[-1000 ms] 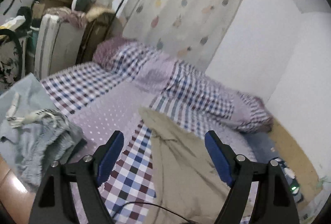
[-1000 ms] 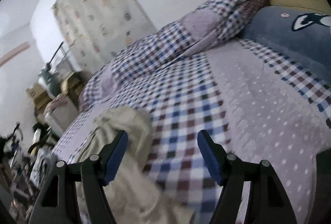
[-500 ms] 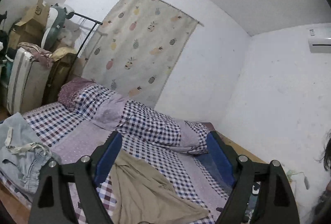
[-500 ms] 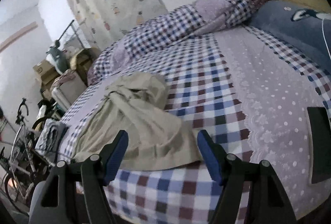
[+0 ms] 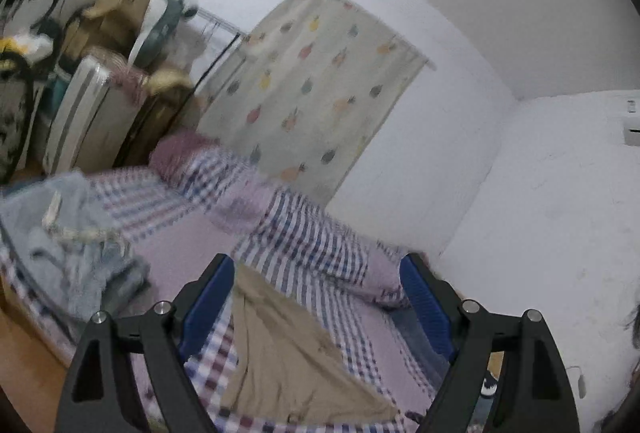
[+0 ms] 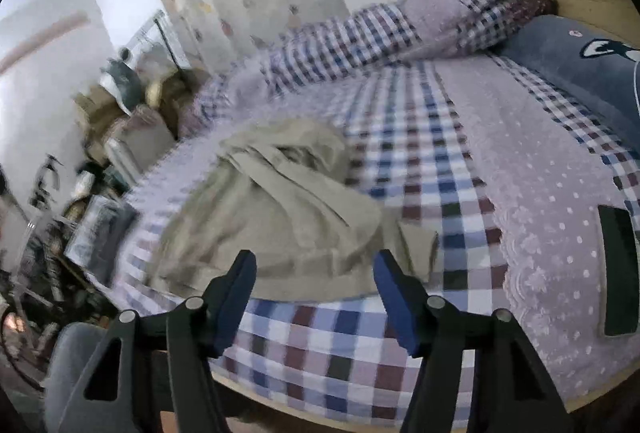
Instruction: Fold clothes
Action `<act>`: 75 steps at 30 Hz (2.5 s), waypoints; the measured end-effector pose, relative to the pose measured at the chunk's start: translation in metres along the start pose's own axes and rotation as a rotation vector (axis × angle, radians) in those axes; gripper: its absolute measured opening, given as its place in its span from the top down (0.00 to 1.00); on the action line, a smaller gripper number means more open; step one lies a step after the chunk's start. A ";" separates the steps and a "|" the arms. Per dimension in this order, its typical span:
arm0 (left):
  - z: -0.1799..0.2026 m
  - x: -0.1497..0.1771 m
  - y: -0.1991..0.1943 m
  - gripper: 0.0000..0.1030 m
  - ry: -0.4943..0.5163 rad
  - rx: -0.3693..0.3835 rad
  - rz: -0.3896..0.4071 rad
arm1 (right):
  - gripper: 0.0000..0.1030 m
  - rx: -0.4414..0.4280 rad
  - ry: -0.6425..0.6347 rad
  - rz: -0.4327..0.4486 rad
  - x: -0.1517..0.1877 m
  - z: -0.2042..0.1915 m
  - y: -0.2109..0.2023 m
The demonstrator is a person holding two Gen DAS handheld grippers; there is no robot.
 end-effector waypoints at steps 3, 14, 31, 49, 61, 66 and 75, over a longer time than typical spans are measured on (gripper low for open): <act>-0.008 0.019 0.011 0.15 -0.009 -0.021 -0.057 | 0.48 0.105 0.041 -0.036 0.004 0.017 0.013; -0.055 0.162 0.137 0.15 0.085 -0.211 -0.433 | 0.81 0.219 -0.113 -0.191 0.020 0.015 0.078; -0.102 0.292 0.235 0.54 0.494 -0.474 -0.726 | 1.00 0.189 -0.030 0.006 0.011 0.024 0.009; -0.193 0.205 0.152 0.96 -0.241 -0.363 -0.293 | 0.54 0.187 -0.024 -0.103 0.021 0.027 0.037; -0.218 0.195 0.144 0.97 -0.348 -0.342 -0.240 | 0.54 0.254 -0.136 -0.211 0.030 0.020 0.090; -0.213 0.196 0.146 0.97 -0.334 -0.332 -0.247 | 0.93 0.296 -0.177 -0.199 0.028 0.018 0.094; -0.204 0.184 0.123 0.97 -0.400 -0.254 -0.208 | 0.98 0.219 -0.156 -0.151 0.031 -0.013 0.019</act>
Point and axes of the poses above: each gripper's, at about its wrist camera, not at the fingertips, and y roughly the way its jaws point, z to its right, x to its underside, the point moved 4 cm from there along y, roughly the way its jaws point, and after that the axes turned 5 degrees about z, right-handed, at the moved point
